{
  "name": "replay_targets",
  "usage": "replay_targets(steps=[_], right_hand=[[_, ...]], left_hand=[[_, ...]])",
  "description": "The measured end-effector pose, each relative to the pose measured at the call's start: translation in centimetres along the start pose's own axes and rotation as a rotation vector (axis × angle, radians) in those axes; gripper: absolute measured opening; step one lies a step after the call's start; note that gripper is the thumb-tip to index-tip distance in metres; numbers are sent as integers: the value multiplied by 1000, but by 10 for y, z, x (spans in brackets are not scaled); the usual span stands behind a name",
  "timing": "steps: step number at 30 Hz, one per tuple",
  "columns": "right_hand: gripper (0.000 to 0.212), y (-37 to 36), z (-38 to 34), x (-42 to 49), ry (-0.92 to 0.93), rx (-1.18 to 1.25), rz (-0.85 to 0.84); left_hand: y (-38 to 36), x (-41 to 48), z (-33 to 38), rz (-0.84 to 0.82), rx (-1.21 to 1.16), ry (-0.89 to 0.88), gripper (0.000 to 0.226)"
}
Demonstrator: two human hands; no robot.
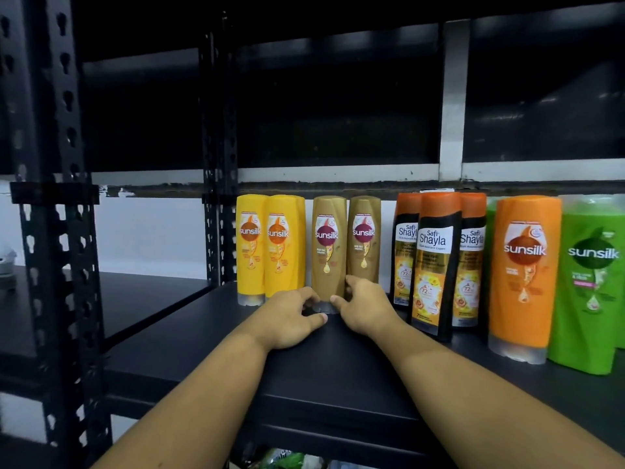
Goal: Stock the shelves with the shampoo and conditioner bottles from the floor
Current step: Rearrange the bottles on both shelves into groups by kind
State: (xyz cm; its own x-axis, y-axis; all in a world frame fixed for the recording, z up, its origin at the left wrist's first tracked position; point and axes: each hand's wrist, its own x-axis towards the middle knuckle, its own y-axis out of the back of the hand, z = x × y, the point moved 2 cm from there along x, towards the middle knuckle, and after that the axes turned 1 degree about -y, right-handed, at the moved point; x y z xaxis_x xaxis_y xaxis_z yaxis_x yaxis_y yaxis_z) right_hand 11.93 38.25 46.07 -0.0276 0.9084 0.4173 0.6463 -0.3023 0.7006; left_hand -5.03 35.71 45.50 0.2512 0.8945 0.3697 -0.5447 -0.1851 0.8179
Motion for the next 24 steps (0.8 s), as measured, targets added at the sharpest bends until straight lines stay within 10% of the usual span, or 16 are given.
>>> replay_targets(steps=[24], right_hand=[[38, 6, 1, -19, 12, -237, -134]], left_hand=[[4, -7, 10, -10, 75, -70, 25]])
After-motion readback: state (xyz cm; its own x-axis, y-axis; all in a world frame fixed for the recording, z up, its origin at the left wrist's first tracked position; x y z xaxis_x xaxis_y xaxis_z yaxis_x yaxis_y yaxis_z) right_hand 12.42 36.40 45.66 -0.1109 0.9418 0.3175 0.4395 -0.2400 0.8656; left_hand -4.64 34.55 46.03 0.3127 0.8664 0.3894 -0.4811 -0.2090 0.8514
